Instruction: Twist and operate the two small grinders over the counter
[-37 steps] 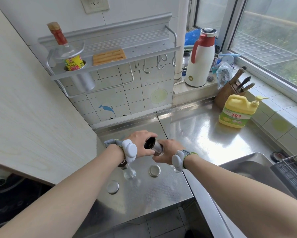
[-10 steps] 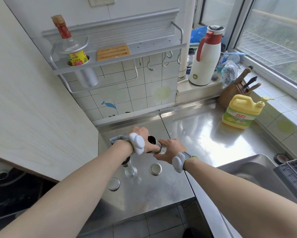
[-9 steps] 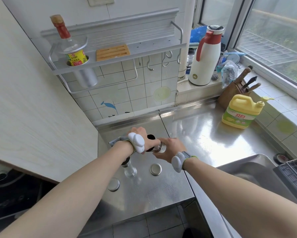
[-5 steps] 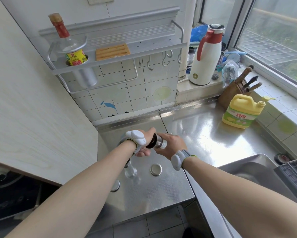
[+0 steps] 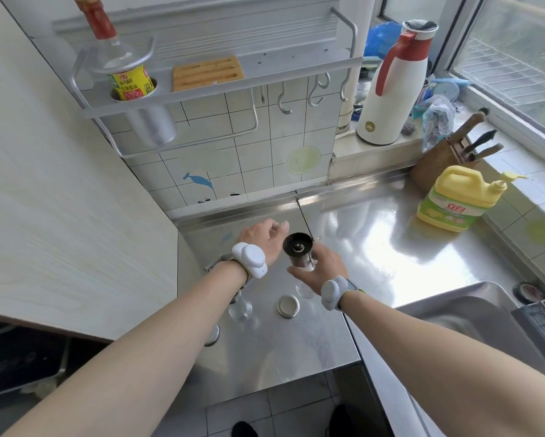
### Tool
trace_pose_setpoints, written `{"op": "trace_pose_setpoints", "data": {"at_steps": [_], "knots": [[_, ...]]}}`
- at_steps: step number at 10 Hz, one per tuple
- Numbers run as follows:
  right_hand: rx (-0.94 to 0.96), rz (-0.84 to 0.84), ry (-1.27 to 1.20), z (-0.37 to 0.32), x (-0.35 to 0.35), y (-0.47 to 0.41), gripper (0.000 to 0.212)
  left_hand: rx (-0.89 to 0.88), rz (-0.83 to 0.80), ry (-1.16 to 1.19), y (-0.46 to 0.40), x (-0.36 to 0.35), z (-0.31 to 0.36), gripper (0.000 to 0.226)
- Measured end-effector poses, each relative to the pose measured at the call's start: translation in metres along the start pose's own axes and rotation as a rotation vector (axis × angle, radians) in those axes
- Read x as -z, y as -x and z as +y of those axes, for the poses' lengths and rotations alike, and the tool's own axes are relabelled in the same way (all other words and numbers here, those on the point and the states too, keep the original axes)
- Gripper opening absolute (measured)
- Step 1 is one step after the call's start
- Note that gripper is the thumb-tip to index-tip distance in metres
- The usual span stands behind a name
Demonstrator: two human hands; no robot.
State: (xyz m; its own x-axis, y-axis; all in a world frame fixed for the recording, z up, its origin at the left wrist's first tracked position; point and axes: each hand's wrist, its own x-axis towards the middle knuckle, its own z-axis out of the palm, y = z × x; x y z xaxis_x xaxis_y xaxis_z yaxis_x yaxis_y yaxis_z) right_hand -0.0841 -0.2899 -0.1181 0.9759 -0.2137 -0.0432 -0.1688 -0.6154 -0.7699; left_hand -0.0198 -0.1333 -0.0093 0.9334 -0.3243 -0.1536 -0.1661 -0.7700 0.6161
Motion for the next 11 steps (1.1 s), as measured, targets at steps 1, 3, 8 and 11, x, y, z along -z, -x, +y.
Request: {"op": "trace_pose_setpoints", "data": {"at_steps": [1, 3, 8, 11], "knots": [[-0.077, -0.049, 0.02, 0.01, -0.006, -0.007, 0.05, -0.051, 0.027, 0.048, -0.013, -0.006, -0.01, 0.028], [-0.143, -0.126, 0.098, 0.029, -0.022, -0.022, 0.039, -0.063, 0.019, 0.045, -0.035, -0.022, -0.027, 0.019], [-0.188, -0.142, 0.054, 0.043, -0.046, -0.038, 0.043, -0.044, -0.016, 0.047, -0.051, -0.034, -0.057, 0.021], [-0.191, -0.09, -0.006, 0.019, -0.016, -0.023, 0.091, -0.039, -0.006, 0.061, -0.031, -0.009, -0.046, 0.02]]}}
